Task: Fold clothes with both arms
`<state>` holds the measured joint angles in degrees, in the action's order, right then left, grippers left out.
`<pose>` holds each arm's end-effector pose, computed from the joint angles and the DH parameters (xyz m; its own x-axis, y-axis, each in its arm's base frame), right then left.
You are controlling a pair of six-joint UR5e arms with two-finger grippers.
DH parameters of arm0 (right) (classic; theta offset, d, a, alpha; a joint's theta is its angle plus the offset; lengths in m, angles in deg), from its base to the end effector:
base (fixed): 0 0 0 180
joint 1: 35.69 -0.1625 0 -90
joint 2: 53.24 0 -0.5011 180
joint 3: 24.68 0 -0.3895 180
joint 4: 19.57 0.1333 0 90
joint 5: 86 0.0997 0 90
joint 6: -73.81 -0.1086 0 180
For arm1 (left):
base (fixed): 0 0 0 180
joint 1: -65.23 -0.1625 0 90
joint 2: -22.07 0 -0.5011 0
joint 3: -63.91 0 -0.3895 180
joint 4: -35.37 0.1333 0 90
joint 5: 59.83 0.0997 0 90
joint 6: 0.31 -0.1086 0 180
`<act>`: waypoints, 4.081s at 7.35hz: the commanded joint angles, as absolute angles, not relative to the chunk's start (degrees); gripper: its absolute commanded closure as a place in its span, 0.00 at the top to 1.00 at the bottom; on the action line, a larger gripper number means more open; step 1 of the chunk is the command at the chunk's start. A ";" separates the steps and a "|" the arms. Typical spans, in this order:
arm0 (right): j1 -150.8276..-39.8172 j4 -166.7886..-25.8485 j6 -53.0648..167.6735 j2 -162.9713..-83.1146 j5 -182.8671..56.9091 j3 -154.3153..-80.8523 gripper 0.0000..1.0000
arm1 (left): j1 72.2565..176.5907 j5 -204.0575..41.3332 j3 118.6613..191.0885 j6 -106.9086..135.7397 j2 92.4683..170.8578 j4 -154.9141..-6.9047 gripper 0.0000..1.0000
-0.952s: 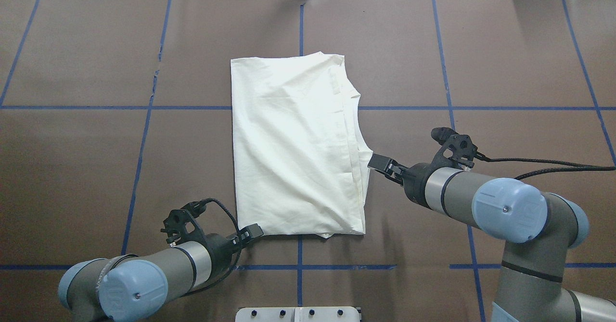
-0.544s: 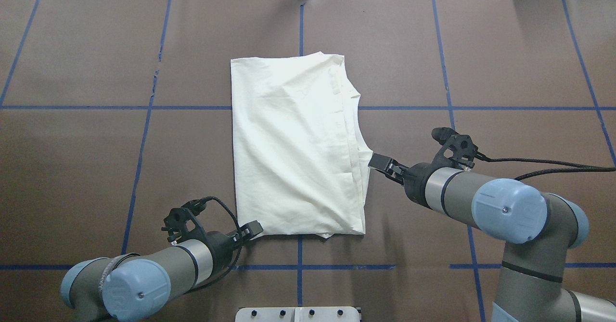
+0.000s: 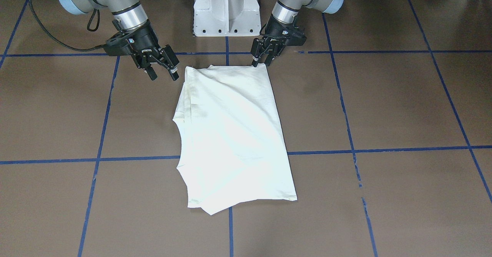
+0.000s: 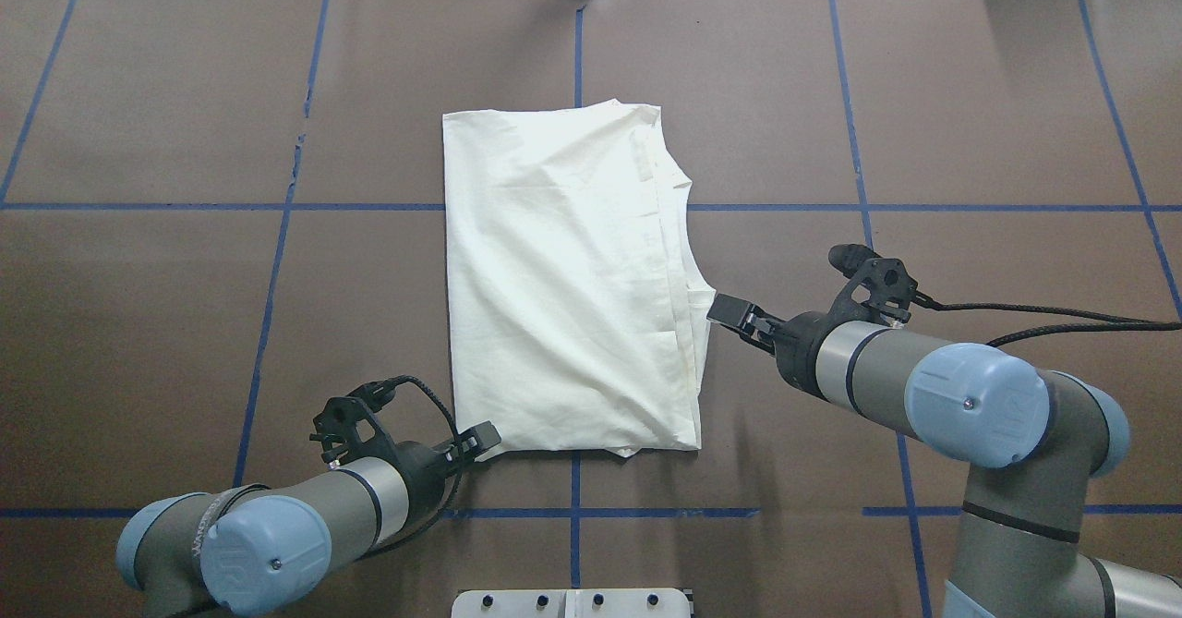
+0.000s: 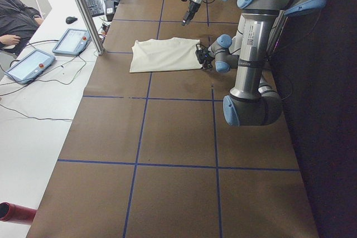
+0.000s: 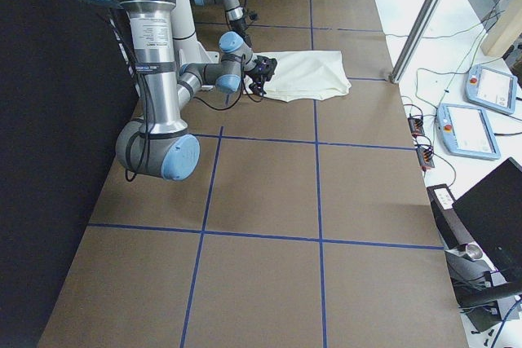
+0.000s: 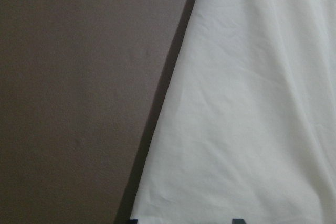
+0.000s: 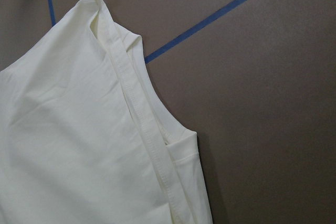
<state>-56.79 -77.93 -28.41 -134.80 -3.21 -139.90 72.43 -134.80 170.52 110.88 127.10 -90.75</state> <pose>-0.4484 -0.3305 0.3967 0.2829 0.3342 0.8990 -0.5355 0.8326 -0.1410 0.5714 -0.2349 0.3895 0.2203 -0.3797 -0.8985 0.4706 0.8482 -0.2431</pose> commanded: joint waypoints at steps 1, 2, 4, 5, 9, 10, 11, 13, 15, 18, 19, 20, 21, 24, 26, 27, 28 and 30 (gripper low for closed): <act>-56.78 -77.93 -28.41 -134.80 -3.30 -139.81 1.00 | 72.35 -134.89 170.52 110.87 127.10 -90.67 0.67; -56.78 -77.93 -28.41 -134.80 -3.21 -139.81 1.00 | 72.35 -134.89 170.52 110.95 127.19 -90.67 0.67; -56.78 -77.84 -28.76 -134.80 -3.47 -139.81 1.00 | 72.35 -134.89 170.52 110.87 127.19 -90.67 0.67; -56.78 -77.84 -28.76 -134.71 -3.47 -139.90 1.00 | 72.43 -134.89 170.43 110.87 127.10 -90.67 0.67; -56.78 -77.93 -28.76 -134.80 -3.47 -139.81 1.00 | 72.35 -134.97 170.43 110.87 127.01 -90.67 0.69; -56.78 -77.93 -28.76 -134.80 -3.47 -139.81 1.00 | 72.35 -134.89 170.43 110.87 127.01 -90.67 0.69; -56.78 -77.93 -28.76 -134.80 -3.47 -139.81 1.00 | 72.26 -134.97 170.25 110.87 127.10 -90.67 0.69; -56.78 -77.93 -28.76 -134.80 -3.47 -139.81 1.00 | 72.26 -134.89 169.90 111.04 127.19 -90.67 0.66; -56.78 -77.93 -28.76 -134.80 -3.47 -139.81 1.00 | 72.26 -134.89 169.99 111.48 127.27 -90.67 0.46; -56.61 -77.93 -28.85 -134.71 -3.47 -138.94 1.00 | 72.26 -134.89 169.99 111.57 127.80 -90.67 0.00; -56.35 -78.37 -31.64 -133.75 -3.47 -138.33 0.94 | 72.35 -134.89 170.16 111.57 127.80 -90.67 0.00; -56.17 -84.46 -34.19 -130.26 -3.47 -138.32 0.89 | 72.35 -134.89 170.60 111.57 127.89 -90.67 0.00; -55.73 -93.83 -36.30 -124.49 -3.47 -137.71 0.88 | 72.35 -134.89 170.87 111.57 127.98 -90.67 0.00; -53.62 -97.27 -36.94 -119.70 -4.88 -130.09 0.89 | 72.43 -134.98 170.96 111.57 128.50 -90.67 0.00; -52.22 -97.44 -36.41 -119.76 -5.84 -128.83 0.89 | 72.43 -135.06 170.96 111.66 128.59 -90.67 0.00; -51.26 -97.53 -36.41 -119.86 -6.63 -128.74 0.86 | 72.43 -135.06 170.96 111.66 128.59 -90.75 0.00; -50.90 -98.49 -36.41 -119.86 -6.72 -129.00 0.85 | 72.43 -135.06 170.96 111.66 128.59 -90.75 0.00; -50.46 -100.08 -36.32 -120.03 -6.72 -129.09 0.85 | 72.43 -135.15 170.96 111.66 128.59 -90.84 0.00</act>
